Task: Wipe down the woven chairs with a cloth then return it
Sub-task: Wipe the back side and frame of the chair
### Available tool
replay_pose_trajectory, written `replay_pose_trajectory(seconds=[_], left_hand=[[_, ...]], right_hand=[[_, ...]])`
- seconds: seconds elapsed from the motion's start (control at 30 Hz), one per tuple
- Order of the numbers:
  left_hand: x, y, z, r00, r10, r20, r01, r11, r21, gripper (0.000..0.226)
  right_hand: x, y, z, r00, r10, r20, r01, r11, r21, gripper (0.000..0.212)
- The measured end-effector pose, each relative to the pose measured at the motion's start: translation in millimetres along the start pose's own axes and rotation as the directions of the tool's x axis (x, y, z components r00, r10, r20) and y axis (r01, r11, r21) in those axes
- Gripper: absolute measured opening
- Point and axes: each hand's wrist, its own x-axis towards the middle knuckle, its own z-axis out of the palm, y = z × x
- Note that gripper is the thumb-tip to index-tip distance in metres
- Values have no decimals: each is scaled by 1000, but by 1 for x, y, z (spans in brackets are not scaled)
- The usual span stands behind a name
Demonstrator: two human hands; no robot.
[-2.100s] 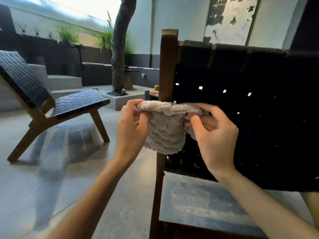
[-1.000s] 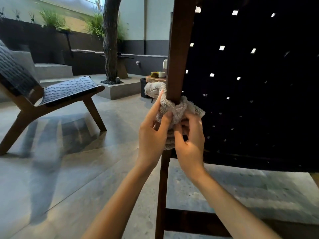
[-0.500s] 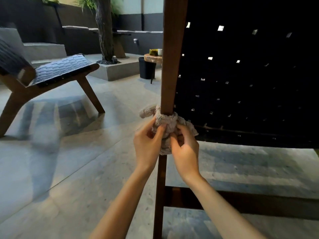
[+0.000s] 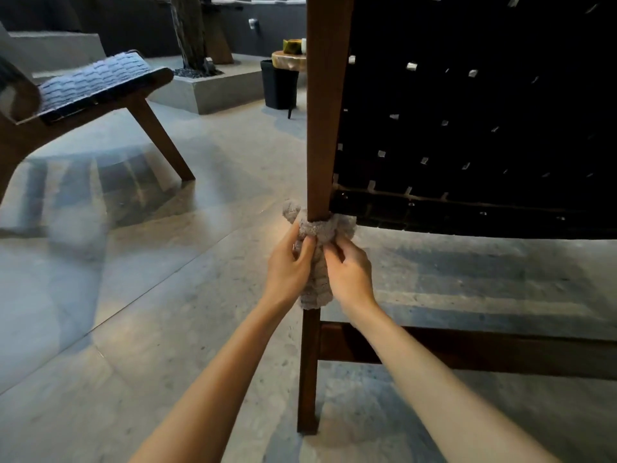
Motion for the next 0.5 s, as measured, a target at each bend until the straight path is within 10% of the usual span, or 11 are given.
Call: replay_pose_trajectory(seconds=[0.5], left_hand=[[-6,-25,-3,978,-41,204,48,998,-29,40]], right_hand=[[0,21,11,958,98,271,-106,994,15,25]])
